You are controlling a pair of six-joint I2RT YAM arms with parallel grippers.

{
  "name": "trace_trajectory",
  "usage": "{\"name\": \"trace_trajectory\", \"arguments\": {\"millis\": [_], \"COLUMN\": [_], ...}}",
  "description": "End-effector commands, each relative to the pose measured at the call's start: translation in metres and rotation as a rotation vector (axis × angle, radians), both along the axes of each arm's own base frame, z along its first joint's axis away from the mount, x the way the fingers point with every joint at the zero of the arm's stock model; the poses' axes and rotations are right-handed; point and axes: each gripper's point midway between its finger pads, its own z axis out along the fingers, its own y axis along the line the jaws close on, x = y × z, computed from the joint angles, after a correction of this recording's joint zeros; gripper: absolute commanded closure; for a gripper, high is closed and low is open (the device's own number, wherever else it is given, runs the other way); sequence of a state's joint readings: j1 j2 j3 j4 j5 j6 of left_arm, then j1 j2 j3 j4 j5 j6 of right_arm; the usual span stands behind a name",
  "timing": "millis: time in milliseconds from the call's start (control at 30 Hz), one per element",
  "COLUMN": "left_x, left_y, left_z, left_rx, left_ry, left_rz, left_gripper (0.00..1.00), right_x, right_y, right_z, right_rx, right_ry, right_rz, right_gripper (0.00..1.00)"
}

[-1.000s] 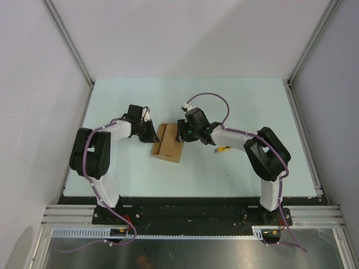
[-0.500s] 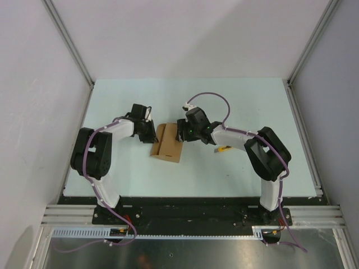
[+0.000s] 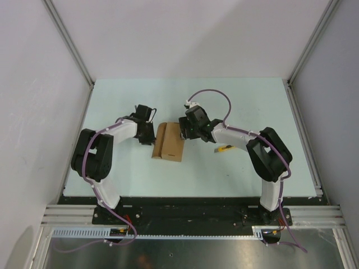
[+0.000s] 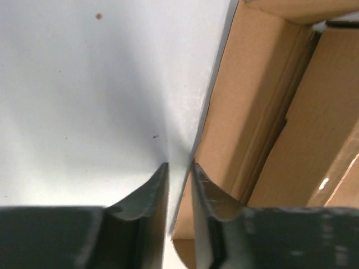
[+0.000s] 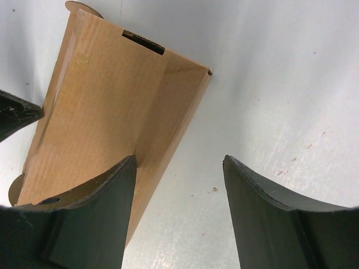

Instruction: Unpack the express box

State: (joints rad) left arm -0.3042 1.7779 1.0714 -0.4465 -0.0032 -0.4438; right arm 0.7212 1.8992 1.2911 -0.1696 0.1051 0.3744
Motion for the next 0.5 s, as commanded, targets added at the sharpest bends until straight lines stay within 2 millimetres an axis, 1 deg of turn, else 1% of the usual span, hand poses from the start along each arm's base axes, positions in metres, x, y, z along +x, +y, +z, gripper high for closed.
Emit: {"name": "trace_trajectory", "arguments": {"millis": [0,33,67,100,133,167,200,300,333,400,433,467], "left_x": [-0.054,-0.057,-0.061,-0.063,-0.066,-0.068,-0.071,-0.078,-0.079,-0.083,-0.084,-0.086], "left_y": [0.007,0.003,-0.004,-0.007,-0.010,-0.012,-0.017,-0.026,-0.029,-0.038,-0.040,-0.042], "left_z": [-0.029,-0.029,-0.028,-0.028,-0.029,-0.029,-0.028,-0.025,-0.023,-0.019,-0.018,-0.017], "left_rx": [0.004,-0.014,-0.058,-0.072,-0.088,-0.104,-0.134,-0.173,-0.186,-0.233,-0.245,-0.254], "left_ry": [0.211,0.225,0.242,0.250,0.261,0.271,0.281,0.298,0.298,0.312,0.317,0.322], "left_rz": [-0.019,-0.023,-0.036,-0.040,-0.043,-0.044,-0.054,-0.071,-0.076,-0.088,-0.078,-0.080], "left_gripper": [0.78,0.80,0.81,0.83,0.84,0.84,0.84,0.85,0.85,0.84,0.85,0.84], "right_x": [0.012,0.011,0.014,0.014,0.011,0.011,0.012,0.003,-0.004,-0.007,-0.010,-0.014], "right_y": [-0.023,-0.018,-0.014,-0.012,-0.005,-0.002,0.004,0.022,0.030,0.037,0.040,0.045], "right_z": [0.007,0.013,0.024,0.030,0.038,0.043,0.055,0.071,0.071,0.073,0.064,0.061], "right_rx": [-0.105,-0.107,-0.107,-0.117,-0.131,-0.142,-0.143,-0.176,-0.198,-0.220,-0.243,-0.251], "right_ry": [-0.040,-0.054,-0.083,-0.097,-0.125,-0.141,-0.164,-0.216,-0.232,-0.244,-0.237,-0.233], "right_rz": [-0.042,-0.032,-0.029,-0.027,-0.025,-0.025,-0.027,-0.012,0.000,0.010,0.016,0.028], "right_gripper": [0.33,0.33,0.32,0.31,0.30,0.27,0.26,0.21,0.18,0.16,0.13,0.13]}}
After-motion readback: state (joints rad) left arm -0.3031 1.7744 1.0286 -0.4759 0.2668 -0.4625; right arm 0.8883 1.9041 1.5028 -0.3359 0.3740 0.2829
